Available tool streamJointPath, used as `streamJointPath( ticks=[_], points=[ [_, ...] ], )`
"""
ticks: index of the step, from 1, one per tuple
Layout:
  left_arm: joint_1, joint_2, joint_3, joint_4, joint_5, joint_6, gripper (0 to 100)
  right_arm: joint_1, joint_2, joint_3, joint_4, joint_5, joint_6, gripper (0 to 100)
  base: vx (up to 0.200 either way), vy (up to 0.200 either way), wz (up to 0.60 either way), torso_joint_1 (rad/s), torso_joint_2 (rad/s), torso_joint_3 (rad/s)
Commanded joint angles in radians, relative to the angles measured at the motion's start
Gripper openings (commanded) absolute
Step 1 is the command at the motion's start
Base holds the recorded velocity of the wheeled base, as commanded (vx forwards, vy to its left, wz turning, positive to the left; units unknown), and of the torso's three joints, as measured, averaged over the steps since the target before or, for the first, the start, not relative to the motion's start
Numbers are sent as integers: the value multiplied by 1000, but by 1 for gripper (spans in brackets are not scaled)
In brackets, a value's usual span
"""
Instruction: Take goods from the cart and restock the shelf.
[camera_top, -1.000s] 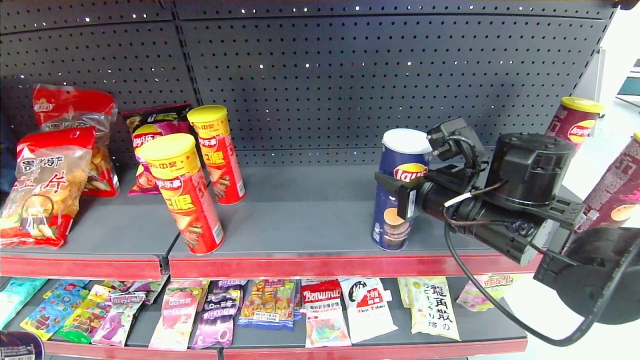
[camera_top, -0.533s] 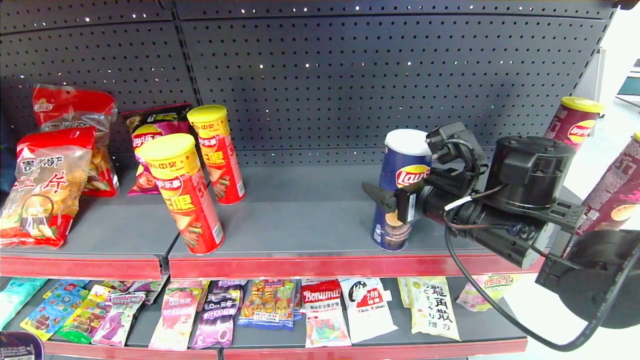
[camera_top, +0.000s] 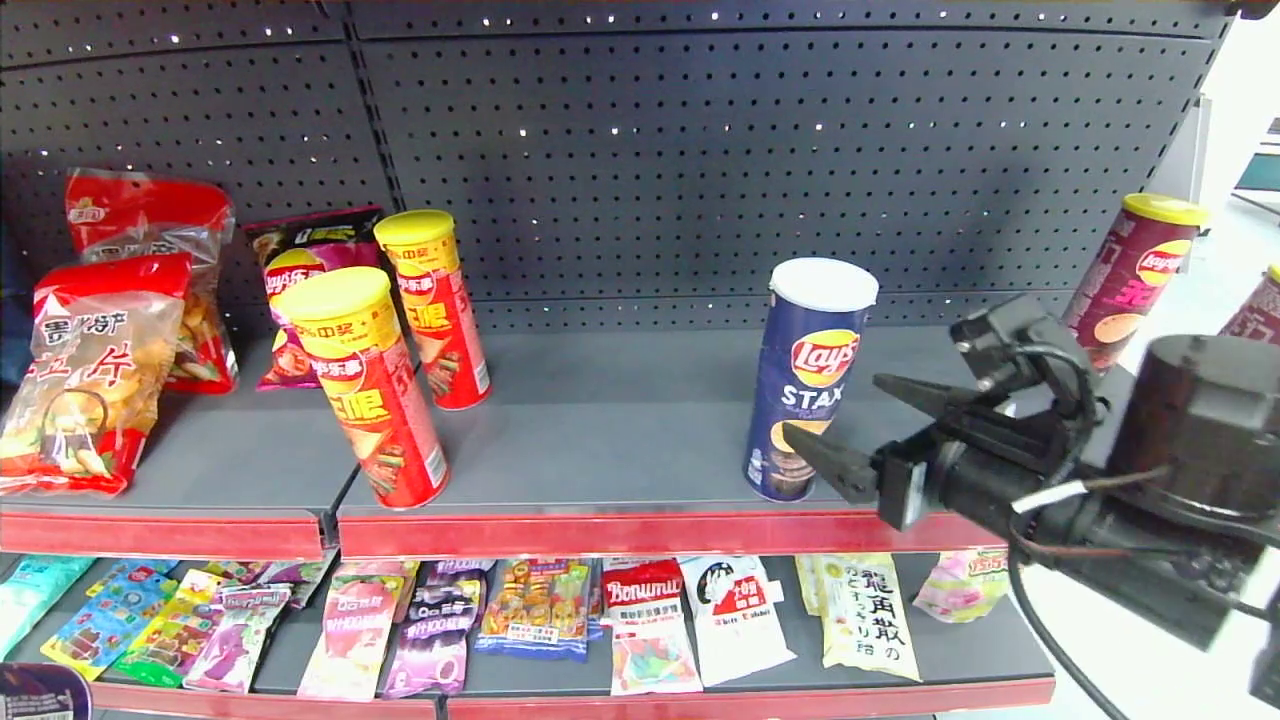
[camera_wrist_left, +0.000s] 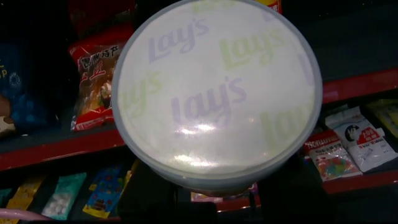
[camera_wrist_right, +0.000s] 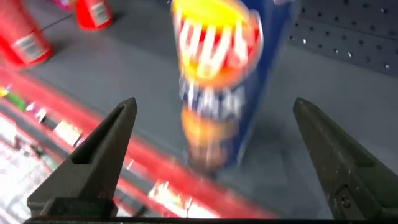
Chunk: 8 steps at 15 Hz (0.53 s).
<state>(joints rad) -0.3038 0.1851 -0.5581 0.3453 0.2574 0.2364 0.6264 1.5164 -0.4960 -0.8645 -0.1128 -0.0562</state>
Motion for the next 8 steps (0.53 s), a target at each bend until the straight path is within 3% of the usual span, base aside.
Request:
streamJointPath(
  ticks=[1, 3, 6, 8],
  points=[
    [0, 2, 0, 0, -1, 0, 0, -5, -243, 166, 10, 5, -21, 100, 0, 0, 0, 0, 0, 0],
    [-1, 8, -11, 0, -14, 1, 0, -114, -351, 228, 38, 93, -40, 100, 0, 0, 0, 0, 0, 0],
    [-3, 19, -16, 0, -46, 1, 0, -473, -510, 183, 277, 406, -123, 100, 0, 0, 0, 0, 0, 0],
    [-3, 34, -26, -2, -93, 1, 0, -643, -697, 200, 478, 478, -145, 100, 0, 0, 0, 0, 0, 0]
  ],
)
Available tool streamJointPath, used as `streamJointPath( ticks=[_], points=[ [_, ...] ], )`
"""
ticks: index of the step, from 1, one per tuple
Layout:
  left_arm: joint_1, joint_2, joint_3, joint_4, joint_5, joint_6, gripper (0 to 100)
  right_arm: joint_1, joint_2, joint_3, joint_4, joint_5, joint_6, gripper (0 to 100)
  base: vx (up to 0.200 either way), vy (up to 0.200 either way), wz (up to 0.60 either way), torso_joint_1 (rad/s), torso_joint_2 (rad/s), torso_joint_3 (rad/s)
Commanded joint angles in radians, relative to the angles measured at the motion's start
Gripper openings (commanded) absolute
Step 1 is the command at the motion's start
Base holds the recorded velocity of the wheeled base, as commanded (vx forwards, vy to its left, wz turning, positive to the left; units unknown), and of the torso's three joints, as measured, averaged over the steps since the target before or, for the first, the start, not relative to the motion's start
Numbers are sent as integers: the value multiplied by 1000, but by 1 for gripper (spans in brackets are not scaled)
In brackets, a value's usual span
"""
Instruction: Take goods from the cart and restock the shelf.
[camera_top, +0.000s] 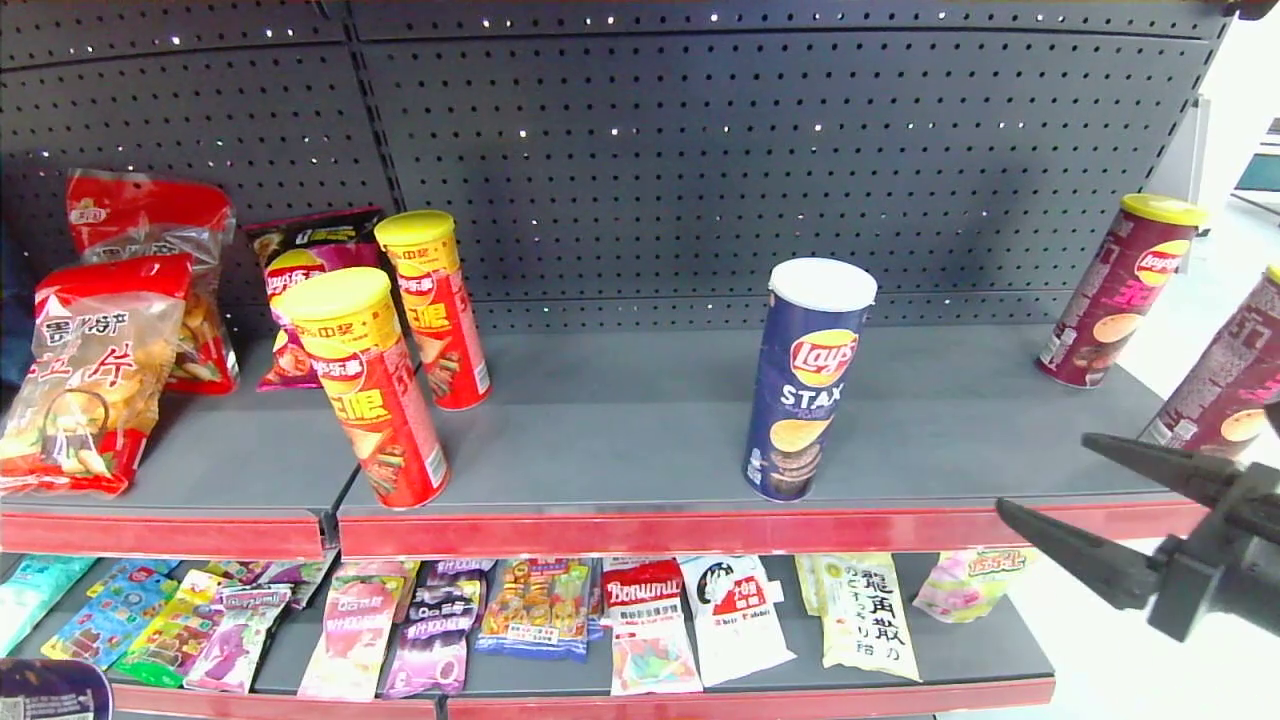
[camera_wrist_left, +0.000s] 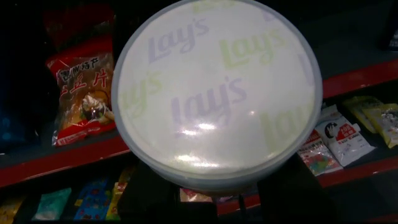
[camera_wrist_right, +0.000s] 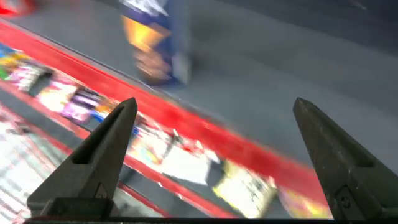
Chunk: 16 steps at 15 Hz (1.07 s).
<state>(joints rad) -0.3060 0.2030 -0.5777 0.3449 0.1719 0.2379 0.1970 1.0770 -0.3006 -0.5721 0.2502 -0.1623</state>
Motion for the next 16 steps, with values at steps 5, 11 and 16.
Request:
streamJointPath(
  ticks=[5, 11, 16],
  points=[
    [-1, 39, -14, -29, -25, -2, 0, -234, -669, 78, 500, -12, -9, 100, 0, 0, 0, 0, 0, 0],
    [-2, 30, 4, -15, -60, -3, 0, -225, -1022, 241, 640, -123, 17, 100, 0, 0, 0, 0, 0, 0],
    [-4, 32, 9, -17, -66, -3, 0, -195, -1077, 245, 637, -144, 80, 100, 0, 0, 0, 0, 0, 0]
  ],
)
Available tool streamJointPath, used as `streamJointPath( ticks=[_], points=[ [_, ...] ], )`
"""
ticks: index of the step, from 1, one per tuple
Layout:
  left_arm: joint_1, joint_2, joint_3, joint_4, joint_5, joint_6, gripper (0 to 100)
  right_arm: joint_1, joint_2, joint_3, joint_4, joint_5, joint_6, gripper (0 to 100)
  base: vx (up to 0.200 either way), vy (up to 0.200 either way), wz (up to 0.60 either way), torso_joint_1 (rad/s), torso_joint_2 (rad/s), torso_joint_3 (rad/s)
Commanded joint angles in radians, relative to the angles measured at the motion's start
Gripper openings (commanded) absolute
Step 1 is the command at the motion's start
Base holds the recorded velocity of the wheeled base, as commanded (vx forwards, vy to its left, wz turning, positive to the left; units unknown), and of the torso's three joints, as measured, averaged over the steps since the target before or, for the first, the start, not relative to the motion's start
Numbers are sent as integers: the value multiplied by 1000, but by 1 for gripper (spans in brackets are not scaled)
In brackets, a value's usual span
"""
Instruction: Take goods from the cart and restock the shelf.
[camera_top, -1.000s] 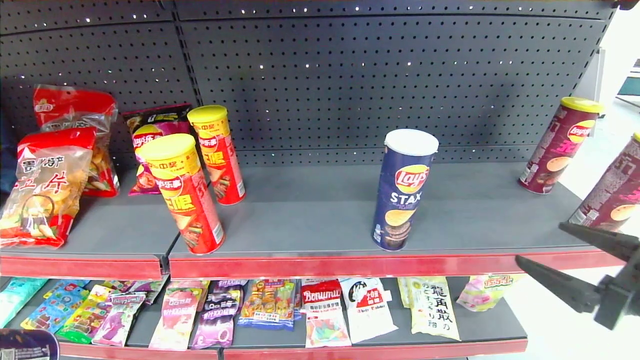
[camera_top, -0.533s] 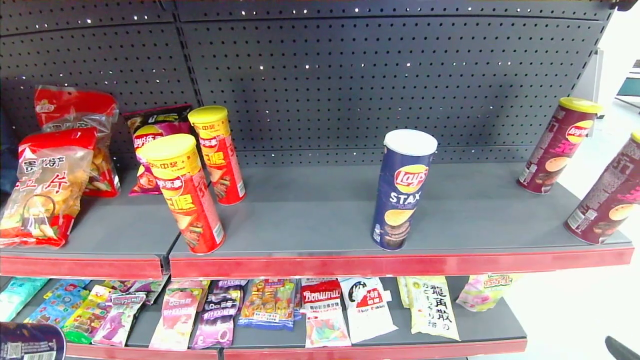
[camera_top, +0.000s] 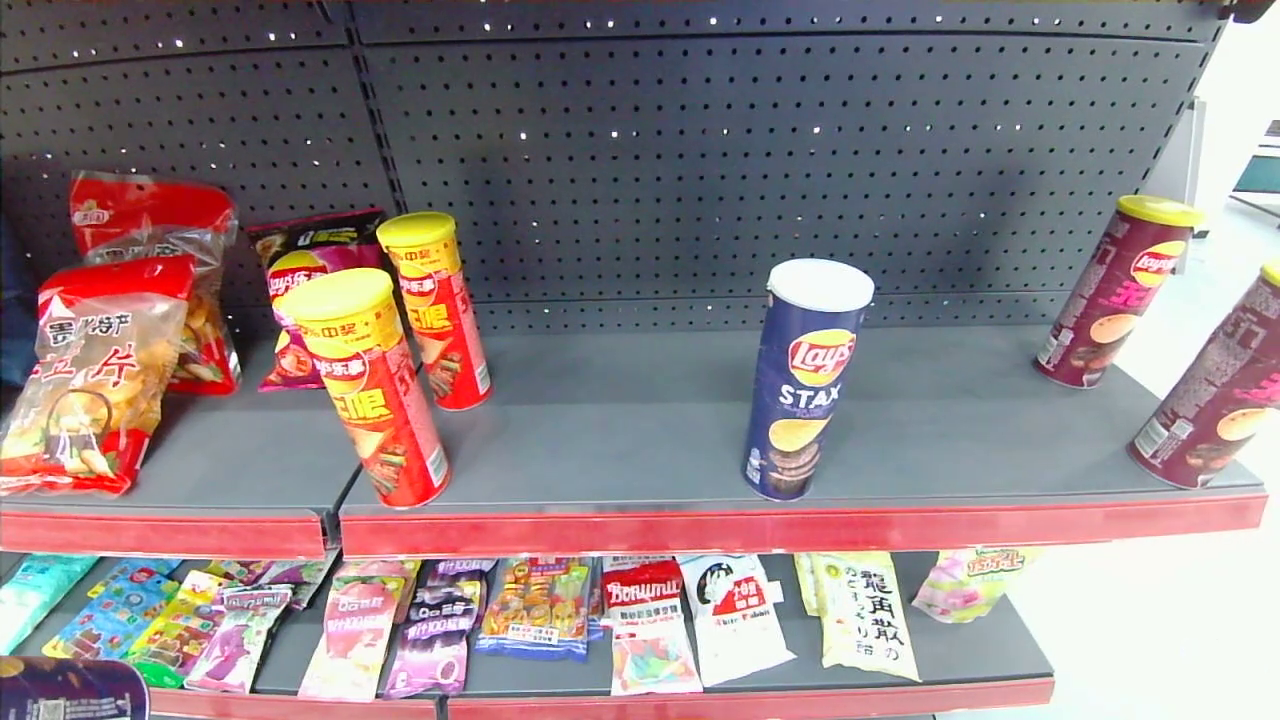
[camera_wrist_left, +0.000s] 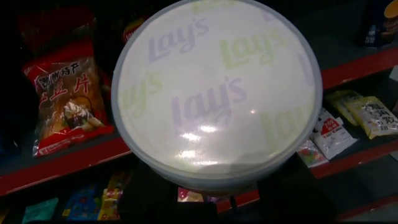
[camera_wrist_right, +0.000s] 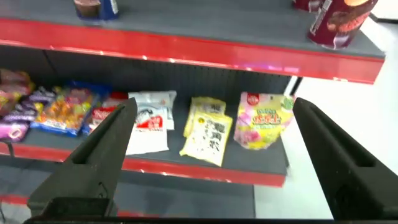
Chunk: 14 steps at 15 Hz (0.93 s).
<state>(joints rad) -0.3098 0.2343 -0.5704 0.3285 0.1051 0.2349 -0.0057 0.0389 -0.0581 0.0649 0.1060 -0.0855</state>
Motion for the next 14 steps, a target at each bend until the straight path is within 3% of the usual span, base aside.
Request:
streamJointPath(
  ticks=[1, 3, 10, 14],
  points=[
    [-2, 0, 4, 0, -4, 0, 0, 7, -39, 3, 0, -2, 4, 100, 0, 0, 0, 0, 0, 0],
    [-2, -1, 14, -2, -12, 1, 0, 7, -39, 3, 0, 1, 1, 100, 0, 0, 0, 0, 0, 0],
    [-3, 2, 11, -2, -13, 1, 0, 7, -39, 3, 0, 6, 0, 100, 0, 0, -600, 4, 2, 1],
    [-3, 2, 6, -3, -15, 1, 0, 7, -39, 3, 0, -2, 3, 100, 0, 0, 0, 0, 0, 0]
  ],
)
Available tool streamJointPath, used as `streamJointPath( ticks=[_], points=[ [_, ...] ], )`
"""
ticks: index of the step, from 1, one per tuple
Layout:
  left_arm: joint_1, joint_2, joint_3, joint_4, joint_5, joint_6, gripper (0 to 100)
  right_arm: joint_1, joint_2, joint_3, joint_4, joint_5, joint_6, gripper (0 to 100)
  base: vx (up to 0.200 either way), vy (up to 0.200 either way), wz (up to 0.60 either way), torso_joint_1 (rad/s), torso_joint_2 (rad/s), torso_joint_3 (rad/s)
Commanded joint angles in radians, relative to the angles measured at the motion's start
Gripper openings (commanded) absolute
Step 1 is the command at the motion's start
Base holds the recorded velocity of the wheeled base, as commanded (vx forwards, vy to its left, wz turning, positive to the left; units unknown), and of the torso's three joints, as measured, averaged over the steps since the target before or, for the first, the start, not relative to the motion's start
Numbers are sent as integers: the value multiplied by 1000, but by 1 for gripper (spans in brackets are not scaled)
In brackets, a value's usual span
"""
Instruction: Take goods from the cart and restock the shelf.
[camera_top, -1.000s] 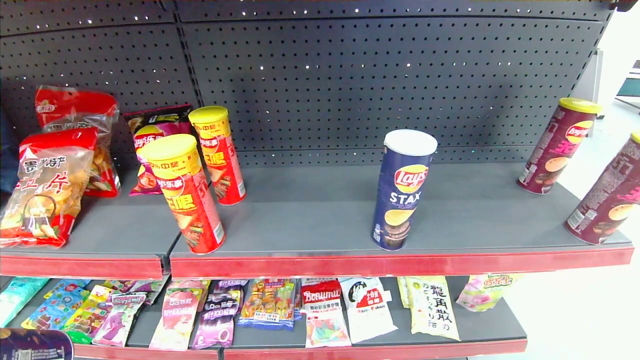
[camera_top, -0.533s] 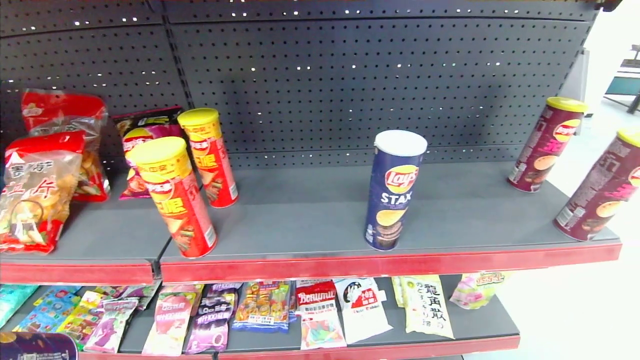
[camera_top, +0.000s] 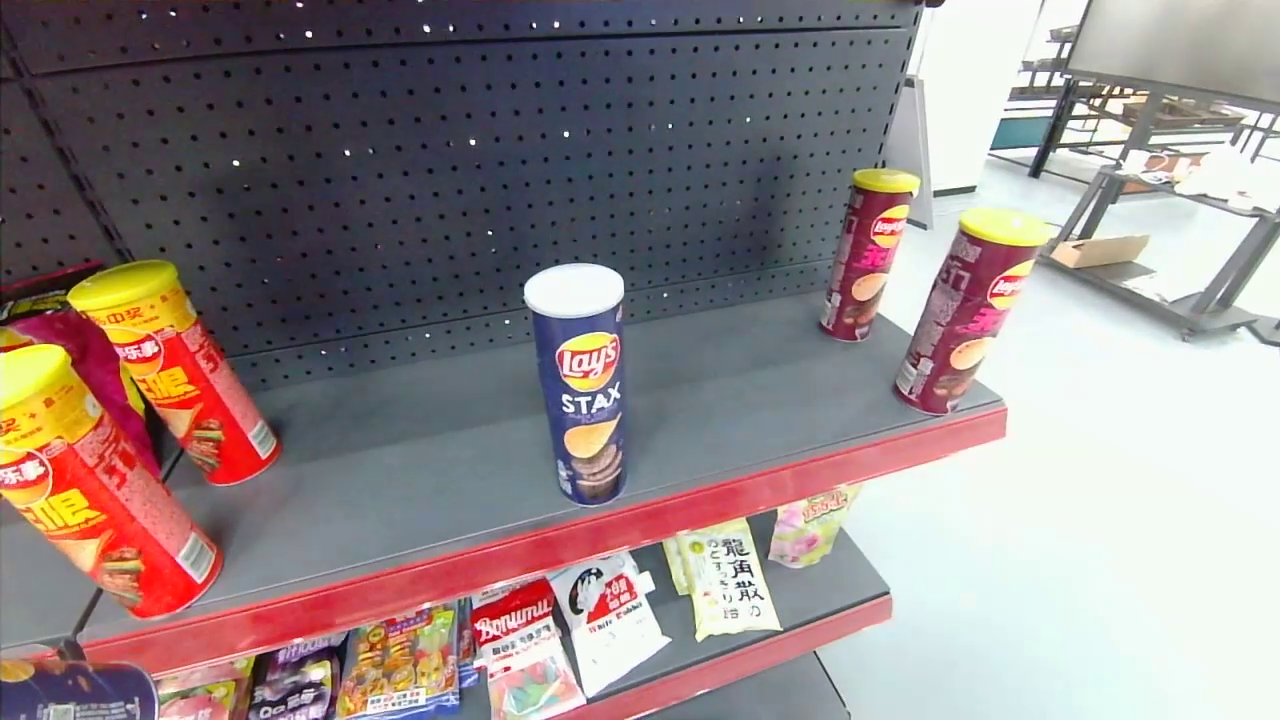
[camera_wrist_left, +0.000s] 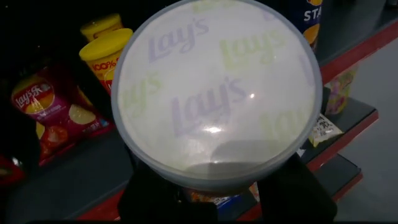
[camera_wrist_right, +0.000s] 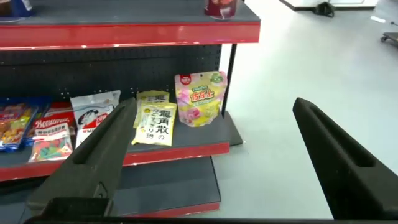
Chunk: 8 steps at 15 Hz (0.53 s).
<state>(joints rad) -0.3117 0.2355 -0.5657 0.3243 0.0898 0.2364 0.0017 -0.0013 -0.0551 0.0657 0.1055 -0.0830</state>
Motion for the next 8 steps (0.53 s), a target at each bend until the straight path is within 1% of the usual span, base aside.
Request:
streamJointPath(
  ticks=[1, 5, 7, 8],
  points=[
    [-3, 2, 0, 1, -5, 0, 0, 0, 1, 0, -3, -1, -1, 100, 0, 0, 0, 0, 0, 0],
    [-9, 19, 0, -10, -64, 0, 0, -5, 10, -2, -3, -6, -1, 100, 0, 0, 0, 0, 0, 0],
    [-9, 39, 6, -16, -85, 0, 0, -6, 26, 3, -3, -29, 15, 100, 0, 0, 0, 0, 0, 0],
    [-9, 54, 7, -34, -102, 0, 0, 3, 17, 4, -6, -18, 31, 100, 0, 0, 0, 0, 0, 0]
  ],
)
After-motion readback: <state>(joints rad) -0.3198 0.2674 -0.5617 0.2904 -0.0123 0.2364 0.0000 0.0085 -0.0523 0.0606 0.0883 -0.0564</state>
